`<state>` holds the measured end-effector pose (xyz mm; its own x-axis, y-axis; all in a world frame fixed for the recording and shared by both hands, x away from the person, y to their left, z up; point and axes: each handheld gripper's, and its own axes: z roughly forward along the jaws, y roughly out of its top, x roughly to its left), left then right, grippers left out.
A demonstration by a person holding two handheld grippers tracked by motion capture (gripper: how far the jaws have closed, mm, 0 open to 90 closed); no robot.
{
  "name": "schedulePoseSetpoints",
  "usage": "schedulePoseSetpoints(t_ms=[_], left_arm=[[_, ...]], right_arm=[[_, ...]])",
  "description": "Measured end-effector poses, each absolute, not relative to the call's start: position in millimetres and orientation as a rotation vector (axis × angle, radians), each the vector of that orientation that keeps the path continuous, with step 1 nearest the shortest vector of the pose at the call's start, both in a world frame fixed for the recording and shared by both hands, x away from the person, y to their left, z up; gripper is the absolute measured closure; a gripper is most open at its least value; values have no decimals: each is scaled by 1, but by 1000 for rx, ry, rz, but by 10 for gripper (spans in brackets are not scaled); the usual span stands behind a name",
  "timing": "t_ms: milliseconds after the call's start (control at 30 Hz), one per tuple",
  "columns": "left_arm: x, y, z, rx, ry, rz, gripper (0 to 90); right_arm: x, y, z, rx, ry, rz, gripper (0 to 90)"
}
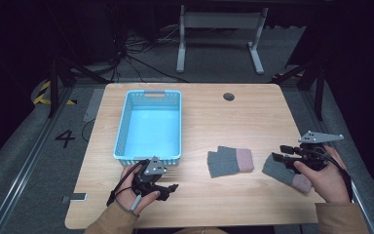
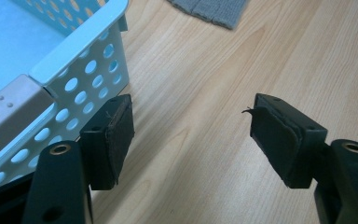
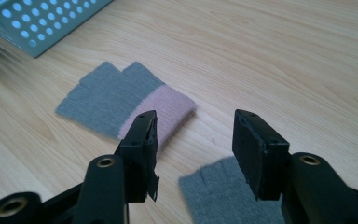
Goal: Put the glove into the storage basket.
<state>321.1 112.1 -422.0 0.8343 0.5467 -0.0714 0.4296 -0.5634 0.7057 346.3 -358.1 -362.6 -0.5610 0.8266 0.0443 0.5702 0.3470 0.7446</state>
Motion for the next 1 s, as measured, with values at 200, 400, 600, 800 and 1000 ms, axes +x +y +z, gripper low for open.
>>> schedulePoseSetpoints(t_ms=[200,400,600,800,1000], left_arm=[[322,113,-423,2253,713,194,312],[321,111,-424,2268,705,185,311],[322,111,-424,2270,705,182,311],[322,111,-425,2273,703,178,311],[322,110,-425,2275,703,177,311]], right_arm=[[347,-370,-365,1277,2273,1008,461],[349,-378,-374,1345,2303,901,466],[351,-387,-383,1477,2320,792,456],[353,-393,-393,1526,2344,713,450],[355,-396,-401,1522,2382,636,435]])
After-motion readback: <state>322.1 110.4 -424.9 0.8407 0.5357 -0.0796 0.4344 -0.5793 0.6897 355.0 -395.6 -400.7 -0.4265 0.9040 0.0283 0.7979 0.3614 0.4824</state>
